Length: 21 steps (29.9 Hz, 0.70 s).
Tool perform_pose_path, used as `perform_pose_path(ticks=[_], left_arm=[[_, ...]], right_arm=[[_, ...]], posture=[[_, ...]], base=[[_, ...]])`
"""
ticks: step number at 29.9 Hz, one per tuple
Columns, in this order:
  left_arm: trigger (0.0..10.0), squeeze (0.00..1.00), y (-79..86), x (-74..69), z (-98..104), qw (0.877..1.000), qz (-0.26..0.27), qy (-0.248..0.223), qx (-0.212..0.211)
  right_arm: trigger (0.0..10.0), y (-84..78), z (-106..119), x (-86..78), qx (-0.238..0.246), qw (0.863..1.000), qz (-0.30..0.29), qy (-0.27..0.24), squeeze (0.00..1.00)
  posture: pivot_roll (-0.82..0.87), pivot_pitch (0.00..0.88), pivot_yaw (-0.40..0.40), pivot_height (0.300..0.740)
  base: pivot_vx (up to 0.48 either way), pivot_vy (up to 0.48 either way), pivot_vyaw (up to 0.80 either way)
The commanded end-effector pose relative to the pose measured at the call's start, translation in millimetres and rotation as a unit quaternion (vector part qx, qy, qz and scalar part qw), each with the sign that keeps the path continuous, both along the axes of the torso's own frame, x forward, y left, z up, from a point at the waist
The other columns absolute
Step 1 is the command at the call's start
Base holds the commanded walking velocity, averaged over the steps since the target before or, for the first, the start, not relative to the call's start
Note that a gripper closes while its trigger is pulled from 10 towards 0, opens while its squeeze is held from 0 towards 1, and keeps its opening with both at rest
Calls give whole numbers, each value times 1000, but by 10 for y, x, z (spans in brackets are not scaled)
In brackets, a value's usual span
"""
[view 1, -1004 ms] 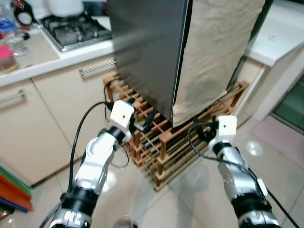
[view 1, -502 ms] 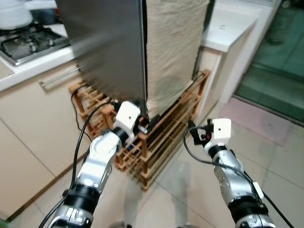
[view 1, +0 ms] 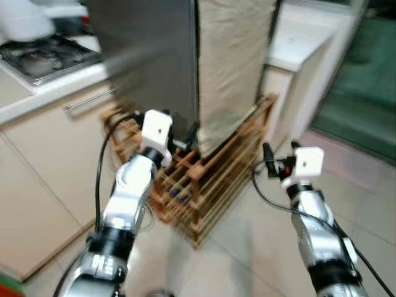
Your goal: Restocking fridge
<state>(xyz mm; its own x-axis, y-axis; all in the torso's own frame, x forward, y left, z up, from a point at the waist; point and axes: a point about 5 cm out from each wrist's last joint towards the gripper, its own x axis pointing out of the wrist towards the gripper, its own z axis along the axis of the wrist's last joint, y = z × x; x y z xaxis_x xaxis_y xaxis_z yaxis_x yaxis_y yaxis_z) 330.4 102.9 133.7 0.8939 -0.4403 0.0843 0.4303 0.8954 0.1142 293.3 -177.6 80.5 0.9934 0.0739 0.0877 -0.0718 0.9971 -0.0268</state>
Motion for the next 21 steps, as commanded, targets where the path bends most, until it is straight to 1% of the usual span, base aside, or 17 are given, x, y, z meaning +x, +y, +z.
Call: perform_pose_path(ticks=[1,4,8,9,10,11,12,14,17,19,20,21], left_arm=[[10000,0,24,39,2,1000,5,6,18],[10000,0,23,49,-9,1000,10,10,23],[10000,0,10,53,-1,1000,7,11,18],[10000,0,-12,41,8,1000,-7,11,12],[10000,0,-12,41,8,1000,-7,11,12],[10000,0,-51,19,26,999,-30,12,5],[10000,0,-66,11,33,999,-38,12,4],[10000,0,-66,11,33,999,-38,12,4],[10000,0,-169,-46,69,993,-115,20,10],[10000,0,-226,-42,88,990,-140,23,16],[10000,0,-296,-17,90,988,-153,30,21],[10000,0,-328,-4,90,987,-158,33,22]], right_arm=[[10000,142,44,35,3,1000,24,-6,0],[10000,145,38,32,4,1000,25,-4,0],[10000,151,32,20,4,1000,25,-3,0],[10000,155,33,15,3,1000,25,-3,0],[10000,155,33,15,3,1000,25,-3,0],[10000,162,33,5,3,1000,25,-2,0],[10000,166,31,0,3,1000,26,-2,0],[10000,166,31,0,3,1000,26,-2,0],[10000,173,-2,-38,3,1000,28,4,0],[10000,171,-14,-51,4,1000,28,8,0],[10000,170,-13,-51,4,1000,28,8,0],[10000,171,-11,-50,5,1000,27,8,0]], posture=[[-22,0,21,740],[-23,0,21,740],[-22,0,20,740],[-22,0,19,740],[-22,0,19,740],[-22,0,18,740],[-22,0,18,740],[-22,0,18,740],[-21,0,16,740],[-20,0,17,740],[-20,0,19,740],[-21,0,20,740]], base=[[0,0,0],[0,0,0],[0,0,0],[0,0,0],[0,0,0],[0,0,0],[0,0,0],[0,0,0],[0,0,0],[0,0,0],[0,0,0],[0,0,0]])
